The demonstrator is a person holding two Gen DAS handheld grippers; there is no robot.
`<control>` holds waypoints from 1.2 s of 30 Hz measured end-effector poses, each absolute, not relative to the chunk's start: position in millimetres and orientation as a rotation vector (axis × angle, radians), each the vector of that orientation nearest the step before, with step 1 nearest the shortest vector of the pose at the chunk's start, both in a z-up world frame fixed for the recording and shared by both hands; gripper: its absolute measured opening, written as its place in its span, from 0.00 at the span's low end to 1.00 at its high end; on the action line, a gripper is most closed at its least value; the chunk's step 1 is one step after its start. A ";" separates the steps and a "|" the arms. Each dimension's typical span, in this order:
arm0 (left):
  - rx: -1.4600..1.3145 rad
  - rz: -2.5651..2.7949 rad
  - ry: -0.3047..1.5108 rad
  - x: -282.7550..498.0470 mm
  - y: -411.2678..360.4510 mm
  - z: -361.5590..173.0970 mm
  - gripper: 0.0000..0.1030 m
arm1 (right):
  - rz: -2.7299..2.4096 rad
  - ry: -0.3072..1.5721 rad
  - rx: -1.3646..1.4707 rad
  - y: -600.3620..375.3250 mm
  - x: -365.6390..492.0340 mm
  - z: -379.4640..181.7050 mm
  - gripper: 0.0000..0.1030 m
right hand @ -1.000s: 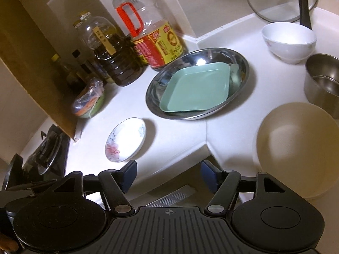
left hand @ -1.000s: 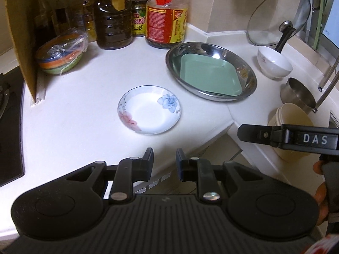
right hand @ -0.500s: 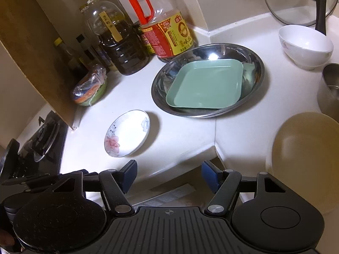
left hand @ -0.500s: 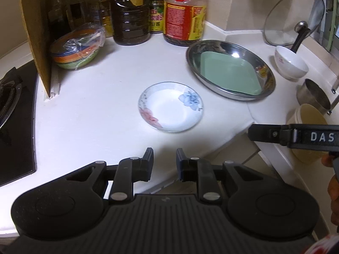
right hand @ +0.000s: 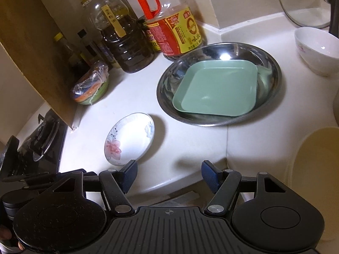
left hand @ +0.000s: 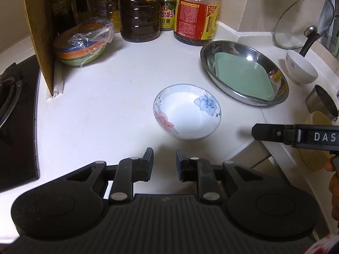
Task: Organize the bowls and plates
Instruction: 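Move both open grippers toward the white floral saucer, then close the left gripper on the saucer's rim while the right gripper grips it too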
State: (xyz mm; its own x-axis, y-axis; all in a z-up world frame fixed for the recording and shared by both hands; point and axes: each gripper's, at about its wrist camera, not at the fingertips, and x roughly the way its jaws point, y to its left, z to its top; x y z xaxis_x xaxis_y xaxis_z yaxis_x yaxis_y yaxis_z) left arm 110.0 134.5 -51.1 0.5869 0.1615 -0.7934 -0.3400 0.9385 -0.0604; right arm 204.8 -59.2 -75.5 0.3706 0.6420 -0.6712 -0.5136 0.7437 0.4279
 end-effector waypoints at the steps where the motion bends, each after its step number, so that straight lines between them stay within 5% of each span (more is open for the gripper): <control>1: -0.217 0.291 0.896 111.4 135.8 -50.7 0.19 | 0.747 0.928 0.154 -57.0 205.7 -75.1 0.66; 9: -0.255 0.260 0.881 121.3 148.4 -53.1 0.19 | 0.754 0.914 0.126 -39.5 211.1 -76.3 0.63; 36: -0.279 0.246 0.870 167.5 183.0 -75.2 0.21 | 0.773 0.905 0.073 11.5 229.7 -99.8 0.28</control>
State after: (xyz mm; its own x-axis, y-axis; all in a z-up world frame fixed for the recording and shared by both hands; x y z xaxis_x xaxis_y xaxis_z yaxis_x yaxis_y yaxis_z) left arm 167.5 183.0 -75.2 0.6207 0.0981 -0.7779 -0.3232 0.9360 -0.1398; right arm 229.7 11.5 -99.8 0.3719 0.6316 -0.6802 -0.5728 0.7328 0.3673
